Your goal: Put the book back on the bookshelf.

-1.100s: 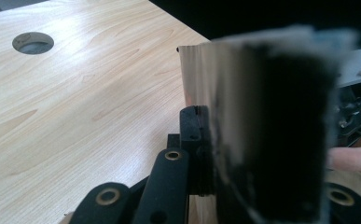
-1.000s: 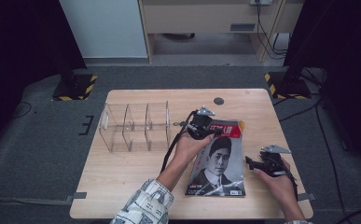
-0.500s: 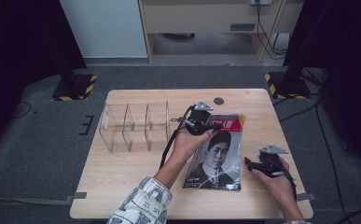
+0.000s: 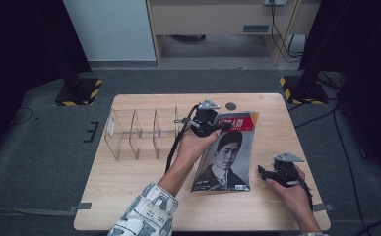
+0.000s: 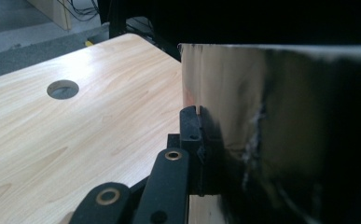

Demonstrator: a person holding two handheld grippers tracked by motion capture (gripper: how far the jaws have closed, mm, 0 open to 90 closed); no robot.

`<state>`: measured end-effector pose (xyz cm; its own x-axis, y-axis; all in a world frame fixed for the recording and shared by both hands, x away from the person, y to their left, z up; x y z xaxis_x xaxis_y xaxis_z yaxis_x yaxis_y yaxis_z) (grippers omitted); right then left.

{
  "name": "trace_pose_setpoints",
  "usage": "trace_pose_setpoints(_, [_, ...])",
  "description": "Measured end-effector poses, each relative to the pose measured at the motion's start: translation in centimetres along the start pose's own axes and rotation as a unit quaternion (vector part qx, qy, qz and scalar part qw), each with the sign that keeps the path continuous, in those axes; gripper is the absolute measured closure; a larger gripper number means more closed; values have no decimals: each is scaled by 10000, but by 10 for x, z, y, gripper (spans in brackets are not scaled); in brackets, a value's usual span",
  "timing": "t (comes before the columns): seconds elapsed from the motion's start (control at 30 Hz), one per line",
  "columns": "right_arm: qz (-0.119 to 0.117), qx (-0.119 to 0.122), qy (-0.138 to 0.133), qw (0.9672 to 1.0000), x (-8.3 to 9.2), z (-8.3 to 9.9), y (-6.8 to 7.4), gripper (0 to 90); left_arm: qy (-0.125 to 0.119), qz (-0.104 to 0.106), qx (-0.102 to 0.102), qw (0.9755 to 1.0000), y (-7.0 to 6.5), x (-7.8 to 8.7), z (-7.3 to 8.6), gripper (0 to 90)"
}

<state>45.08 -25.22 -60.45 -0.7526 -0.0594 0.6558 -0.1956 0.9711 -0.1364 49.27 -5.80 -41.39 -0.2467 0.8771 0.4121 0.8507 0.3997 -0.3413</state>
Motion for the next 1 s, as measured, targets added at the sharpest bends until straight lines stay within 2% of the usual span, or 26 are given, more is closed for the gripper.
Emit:
trace_pose_setpoints(0.53, [-13, 1, 9, 10000, 0, 0, 0, 258, -343, -35, -66, 9994, -3, 22, -28, 864])
trace_pose_setpoints(1.0, [-15, 2, 1, 10000, 0, 0, 0, 257, -490, -129, -86, 9987, -1, 35, -38, 864])
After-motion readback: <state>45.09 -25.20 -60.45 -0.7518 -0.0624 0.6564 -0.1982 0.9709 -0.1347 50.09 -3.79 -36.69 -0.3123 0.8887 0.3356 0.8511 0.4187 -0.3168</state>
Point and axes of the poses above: each handheld gripper's, and its own axes: x roughly backward along the jaws, z roughly out of its underside, y roughly to its left, the point moved 10 cm from there along -x, roughly forward along the jaws, and after that the axes turned 12 degrees about z, right-handed, at the moved point
